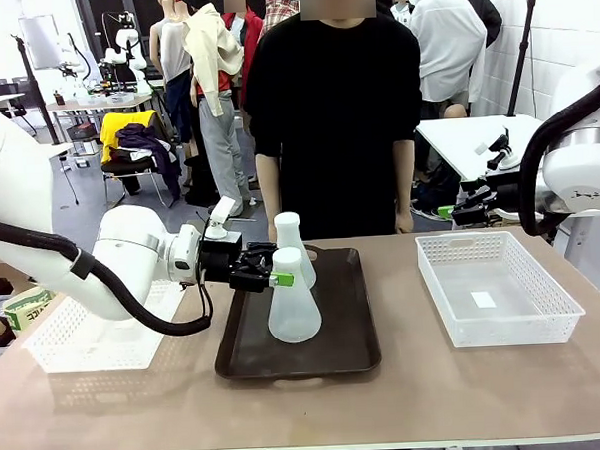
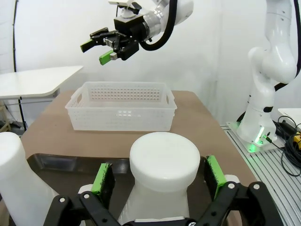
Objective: Prepare the laboratory tools.
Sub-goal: Place the picked Big flask upright in the Handle tray as directed by the person.
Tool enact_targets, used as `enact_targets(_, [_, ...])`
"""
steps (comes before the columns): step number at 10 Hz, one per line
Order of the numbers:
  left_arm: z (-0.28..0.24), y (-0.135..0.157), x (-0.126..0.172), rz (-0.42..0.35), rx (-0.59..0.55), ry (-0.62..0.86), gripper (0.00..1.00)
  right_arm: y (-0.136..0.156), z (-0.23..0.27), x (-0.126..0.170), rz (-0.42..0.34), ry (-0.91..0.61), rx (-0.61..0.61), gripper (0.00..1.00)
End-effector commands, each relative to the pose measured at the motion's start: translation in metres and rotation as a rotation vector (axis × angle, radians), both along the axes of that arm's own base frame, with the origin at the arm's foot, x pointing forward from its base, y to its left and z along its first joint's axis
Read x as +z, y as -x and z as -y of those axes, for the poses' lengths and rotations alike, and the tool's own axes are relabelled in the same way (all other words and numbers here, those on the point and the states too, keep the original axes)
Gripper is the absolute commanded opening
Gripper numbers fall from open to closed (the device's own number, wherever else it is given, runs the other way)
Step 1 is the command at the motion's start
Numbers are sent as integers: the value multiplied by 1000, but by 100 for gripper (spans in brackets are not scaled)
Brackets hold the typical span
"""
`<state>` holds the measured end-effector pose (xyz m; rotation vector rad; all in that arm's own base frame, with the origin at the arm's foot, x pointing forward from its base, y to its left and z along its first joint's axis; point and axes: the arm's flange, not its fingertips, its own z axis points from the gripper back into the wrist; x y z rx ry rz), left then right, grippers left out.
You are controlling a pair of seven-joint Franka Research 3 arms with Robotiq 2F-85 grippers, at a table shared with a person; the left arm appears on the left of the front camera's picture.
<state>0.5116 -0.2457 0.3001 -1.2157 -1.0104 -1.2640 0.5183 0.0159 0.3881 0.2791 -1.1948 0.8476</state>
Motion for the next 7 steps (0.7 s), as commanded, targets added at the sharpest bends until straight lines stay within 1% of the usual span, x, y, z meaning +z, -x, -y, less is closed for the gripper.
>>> enact_targets(1, [0, 0, 1, 19, -1, 2, 100, 0, 0, 2, -12, -1, 2, 100])
enact_targets(7, [0, 0, 1, 19, -1, 2, 100, 0, 0, 2, -12, -1, 2, 100])
